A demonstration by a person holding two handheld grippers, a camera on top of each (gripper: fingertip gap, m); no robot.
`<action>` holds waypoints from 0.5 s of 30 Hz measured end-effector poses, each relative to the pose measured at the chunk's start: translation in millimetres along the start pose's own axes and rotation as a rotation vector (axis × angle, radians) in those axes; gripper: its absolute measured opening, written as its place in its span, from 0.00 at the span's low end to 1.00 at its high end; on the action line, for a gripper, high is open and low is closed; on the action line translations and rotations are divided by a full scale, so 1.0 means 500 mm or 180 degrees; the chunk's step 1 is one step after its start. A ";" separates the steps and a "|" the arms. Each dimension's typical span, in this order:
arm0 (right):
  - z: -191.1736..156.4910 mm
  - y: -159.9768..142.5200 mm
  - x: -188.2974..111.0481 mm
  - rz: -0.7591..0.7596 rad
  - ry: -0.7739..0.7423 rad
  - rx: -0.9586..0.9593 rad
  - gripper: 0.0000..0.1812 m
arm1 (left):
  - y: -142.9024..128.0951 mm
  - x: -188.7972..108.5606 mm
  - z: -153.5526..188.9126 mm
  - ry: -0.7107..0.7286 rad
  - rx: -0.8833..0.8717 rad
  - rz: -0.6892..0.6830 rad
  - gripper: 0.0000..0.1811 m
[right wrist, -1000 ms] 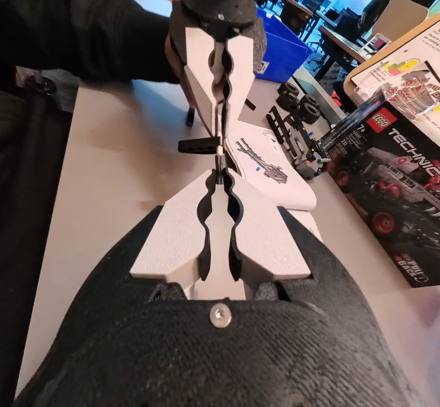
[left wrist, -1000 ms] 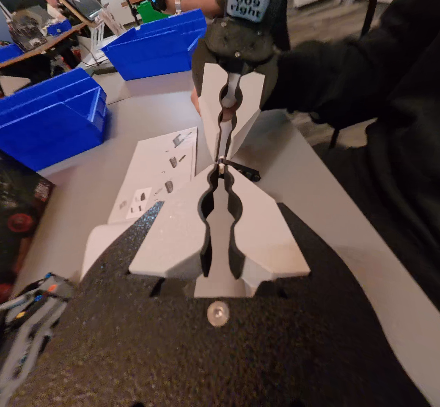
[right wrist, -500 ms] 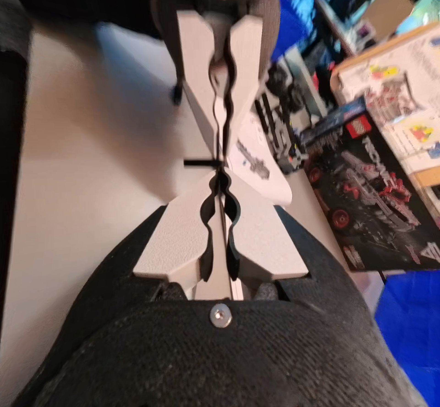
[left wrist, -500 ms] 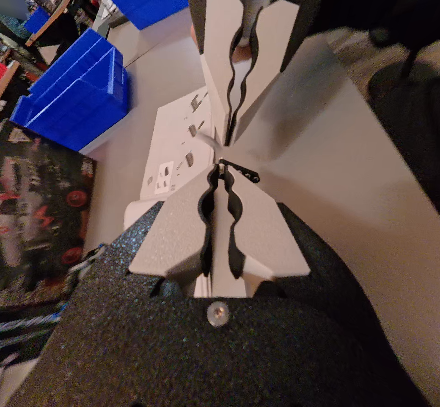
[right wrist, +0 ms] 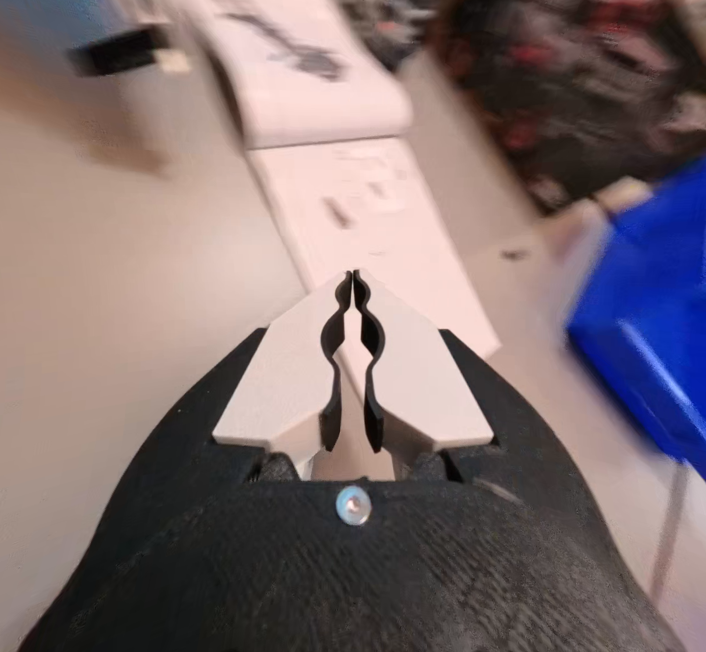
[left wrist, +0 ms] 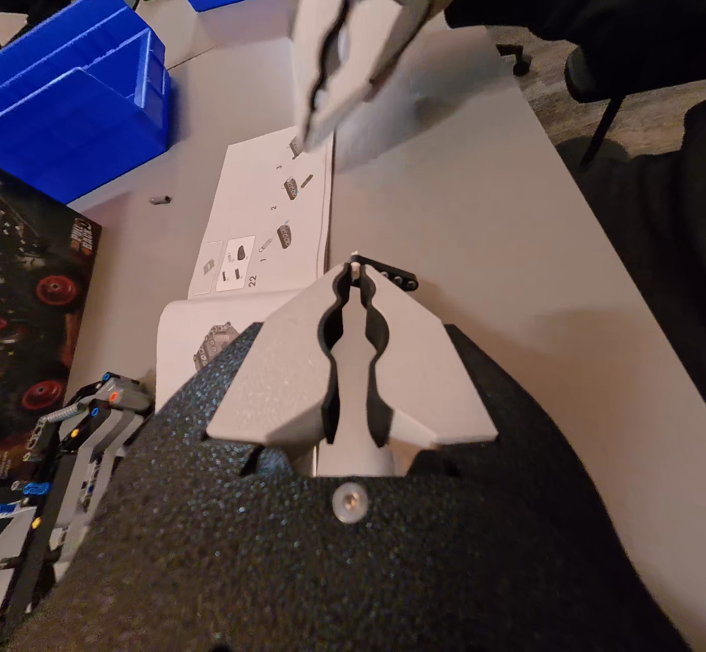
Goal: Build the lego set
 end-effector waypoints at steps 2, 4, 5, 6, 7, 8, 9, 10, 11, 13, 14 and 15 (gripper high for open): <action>0.051 -0.011 -0.002 -0.0022 -0.0595 0.0474 0.04 | -0.002 0.000 -0.004 0.0010 -0.0045 0.0019 0.01; 0.109 -0.013 0.022 -0.0124 -0.0710 0.1228 0.11 | -0.003 -0.004 -0.010 0.0033 -0.0109 0.0073 0.01; 0.139 -0.011 0.042 -0.0139 -0.0739 0.1522 0.14 | -0.003 -0.007 -0.014 0.0032 -0.0157 0.0133 0.01; 0.168 -0.008 0.064 -0.0159 -0.0764 0.1706 0.15 | -0.003 -0.011 -0.017 0.0044 -0.0211 0.0202 0.01; 0.195 -0.004 0.087 -0.0165 -0.0791 0.1851 0.16 | -0.003 -0.015 -0.020 0.0037 -0.0251 0.0265 0.01; 0.219 0.000 0.111 -0.0186 -0.0755 0.1997 0.18 | -0.003 -0.019 -0.021 0.0036 -0.0287 0.0320 0.01; 0.238 0.002 0.134 -0.0268 -0.0706 0.2117 0.20 | -0.003 -0.022 -0.023 0.0053 -0.0320 0.0363 0.01; 0.254 0.003 0.154 -0.0399 -0.0672 0.2182 0.20 | -0.005 -0.025 -0.024 0.0051 -0.0342 0.0390 0.01; 0.265 0.003 0.172 -0.0499 -0.0642 0.2227 0.21 | -0.006 -0.027 -0.025 0.0052 -0.0360 0.0412 0.01; 0.279 0.005 0.203 -0.0595 -0.0631 0.2275 0.20 | -0.009 -0.030 -0.025 0.0043 -0.0401 0.0436 0.01; 0.284 0.003 0.214 -0.0677 -0.0696 0.2246 0.19 | -0.010 -0.031 -0.026 0.0040 -0.0416 0.0449 0.01; 0.288 -0.003 0.224 -0.0797 -0.0745 0.2231 0.19 | -0.011 -0.032 -0.026 0.0040 -0.0423 0.0466 0.01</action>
Point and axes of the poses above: each gripper's, where its closed fingertips meet, x out along the fingers, y out of its top, z = x × y across the jaws, the point moved 10 cm from there along -x, back along the fingers, and after that the axes turned 1 degree about y, right-handed, at the moved point
